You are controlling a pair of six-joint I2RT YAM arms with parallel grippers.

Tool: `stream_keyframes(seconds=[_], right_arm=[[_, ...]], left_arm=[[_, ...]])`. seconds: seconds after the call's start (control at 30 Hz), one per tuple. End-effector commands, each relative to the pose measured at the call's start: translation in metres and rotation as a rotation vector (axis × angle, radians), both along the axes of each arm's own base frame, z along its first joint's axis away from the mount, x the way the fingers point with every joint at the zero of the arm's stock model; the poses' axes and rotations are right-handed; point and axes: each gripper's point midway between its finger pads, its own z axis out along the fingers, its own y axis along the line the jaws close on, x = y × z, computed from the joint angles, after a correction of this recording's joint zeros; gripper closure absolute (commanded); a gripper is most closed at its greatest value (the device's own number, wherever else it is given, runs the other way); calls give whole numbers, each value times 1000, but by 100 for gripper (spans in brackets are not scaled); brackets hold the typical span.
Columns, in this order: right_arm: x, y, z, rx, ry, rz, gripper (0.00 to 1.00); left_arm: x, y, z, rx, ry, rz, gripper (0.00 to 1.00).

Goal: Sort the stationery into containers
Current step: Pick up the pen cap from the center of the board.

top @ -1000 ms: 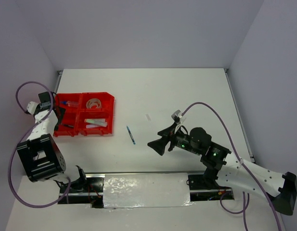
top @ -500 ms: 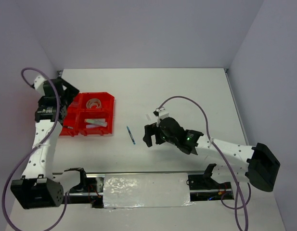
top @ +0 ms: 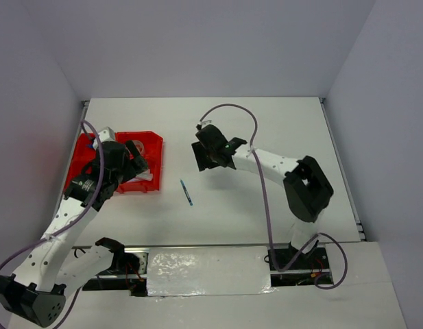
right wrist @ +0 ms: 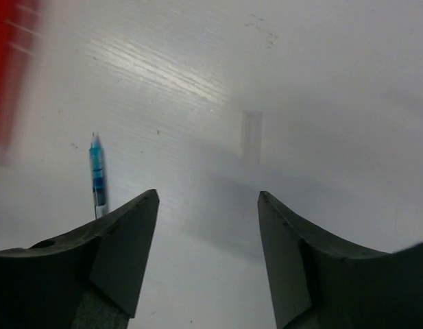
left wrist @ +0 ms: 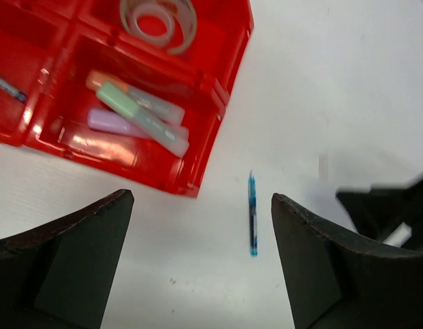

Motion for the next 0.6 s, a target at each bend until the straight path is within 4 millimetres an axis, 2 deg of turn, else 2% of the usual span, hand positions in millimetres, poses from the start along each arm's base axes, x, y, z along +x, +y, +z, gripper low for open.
stream_keyframes(seconds=[0.0, 0.03, 0.07, 0.23, 0.27, 0.4, 0.57], right_arm=[[15, -7, -20, -109, 64, 28, 35], [22, -2, -16, -103, 59, 27, 36], [24, -4, -30, -132, 86, 26, 36], [39, 0, -46, -134, 119, 37, 39], [39, -2, -55, -151, 137, 37, 40], [48, -1, -62, -142, 147, 49, 43], [47, -3, -79, -143, 199, 55, 50]], left_arm=[[-15, -18, -13, 23, 47, -126, 6], [-19, -18, -15, 40, 54, -149, 6], [-22, -18, -16, 46, 56, -159, 6], [-40, -7, 3, 68, -43, -178, 6], [-44, -7, 4, 71, -38, -187, 6], [-53, -9, 2, 77, -17, -234, 6], [-58, -15, 4, 60, -32, -274, 6]])
